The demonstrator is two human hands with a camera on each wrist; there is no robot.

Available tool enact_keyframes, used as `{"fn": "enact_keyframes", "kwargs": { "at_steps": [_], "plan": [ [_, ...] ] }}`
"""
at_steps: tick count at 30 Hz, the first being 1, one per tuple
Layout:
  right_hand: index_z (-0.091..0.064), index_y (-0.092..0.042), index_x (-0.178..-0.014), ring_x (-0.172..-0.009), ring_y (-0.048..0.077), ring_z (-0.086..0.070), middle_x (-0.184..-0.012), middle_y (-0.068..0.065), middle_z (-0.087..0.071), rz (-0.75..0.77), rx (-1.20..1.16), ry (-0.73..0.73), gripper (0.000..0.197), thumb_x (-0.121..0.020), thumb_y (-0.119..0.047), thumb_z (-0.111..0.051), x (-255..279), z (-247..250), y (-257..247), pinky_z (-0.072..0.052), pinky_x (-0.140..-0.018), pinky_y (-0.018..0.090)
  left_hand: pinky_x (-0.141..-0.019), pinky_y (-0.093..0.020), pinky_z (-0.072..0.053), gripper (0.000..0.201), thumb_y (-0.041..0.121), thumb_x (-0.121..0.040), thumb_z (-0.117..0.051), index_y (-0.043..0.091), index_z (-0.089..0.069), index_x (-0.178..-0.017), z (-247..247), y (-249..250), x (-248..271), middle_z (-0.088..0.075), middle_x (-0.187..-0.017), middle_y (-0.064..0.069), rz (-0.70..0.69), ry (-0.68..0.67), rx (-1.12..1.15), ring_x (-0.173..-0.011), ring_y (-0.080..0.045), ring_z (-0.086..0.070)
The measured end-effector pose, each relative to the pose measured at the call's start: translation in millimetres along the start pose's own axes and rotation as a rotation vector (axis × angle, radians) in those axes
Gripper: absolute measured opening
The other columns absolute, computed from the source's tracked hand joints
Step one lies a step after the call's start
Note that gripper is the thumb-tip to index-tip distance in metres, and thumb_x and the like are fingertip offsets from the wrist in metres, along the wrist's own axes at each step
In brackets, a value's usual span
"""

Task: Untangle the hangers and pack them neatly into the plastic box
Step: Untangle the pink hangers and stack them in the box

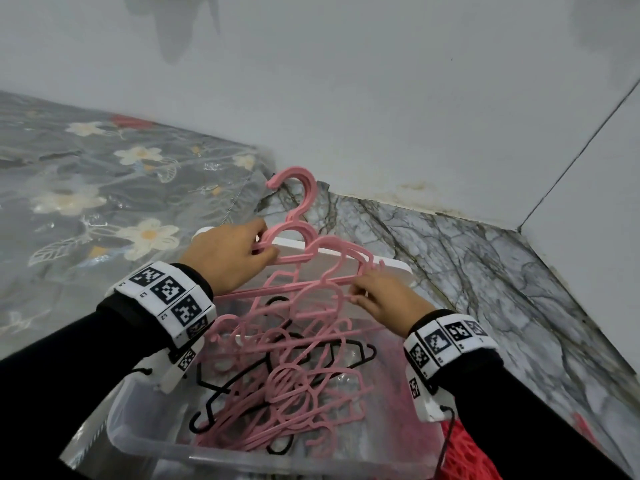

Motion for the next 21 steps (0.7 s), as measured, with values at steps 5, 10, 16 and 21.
{"fn": "enact_keyframes", "kwargs": {
  "at_steps": [5, 10, 16, 21],
  "plan": [
    [-0.061, -0.011, -0.093, -0.076, 0.008, -0.048, -0.087, -0.004, -0.054, -0.008, -0.112, 0.194, 0.012, -0.094, -0.021, -0.055, -7, 25, -5, -0.034, -0.064, 0.013, -0.066, -0.039, -0.046, 0.065, 0.081, -0.079, -0.011, 0.025, -0.044, -0.08, -4, -2, 5, -0.061, -0.065, 0.002, -0.039, -0.062, 0.092, -0.063, -0.015, -0.056],
    [-0.063, -0.01, -0.095, -0.076, 0.008, -0.046, -0.088, -0.005, -0.05, 0.002, -0.111, 0.225, 0.015, -0.094, -0.022, -0.055, -15, 23, -10, -0.032, -0.064, 0.014, -0.066, -0.037, -0.047, 0.062, 0.09, -0.07, -0.023, 0.03, -0.036, -0.079, -6, 0, 6, -0.051, -0.061, 0.008, -0.092, -0.077, -0.073, -0.06, -0.013, -0.05],
    [-0.059, -0.014, -0.098, -0.071, 0.009, -0.052, -0.088, -0.008, -0.049, 0.001, -0.169, 0.345, 0.01, -0.089, -0.016, -0.063, -17, 17, -15, -0.039, -0.066, 0.014, -0.069, -0.038, -0.049, 0.039, 0.061, -0.091, -0.029, 0.024, -0.041, -0.089, -8, 0, 4, -0.054, -0.068, 0.005, -0.133, -0.038, -0.194, -0.066, -0.02, -0.053],
    [-0.062, -0.014, -0.089, -0.079, 0.014, -0.059, -0.088, 0.0, -0.065, -0.004, -0.027, -0.01, 0.008, -0.089, -0.017, -0.055, -20, -26, -12, -0.049, -0.072, 0.027, -0.059, -0.033, -0.043, 0.037, 0.052, -0.091, -0.025, 0.021, -0.043, -0.083, -5, -5, 3, -0.053, -0.063, 0.002, -0.082, 0.033, -0.144, -0.063, -0.023, -0.054]
  ]
}}
Point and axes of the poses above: each hand's wrist, its own x-axis away from the middle knuckle, its own z-axis out of the back of the hand, y = z × x, the point moved 3 cm from there along -x, towards the middle knuckle
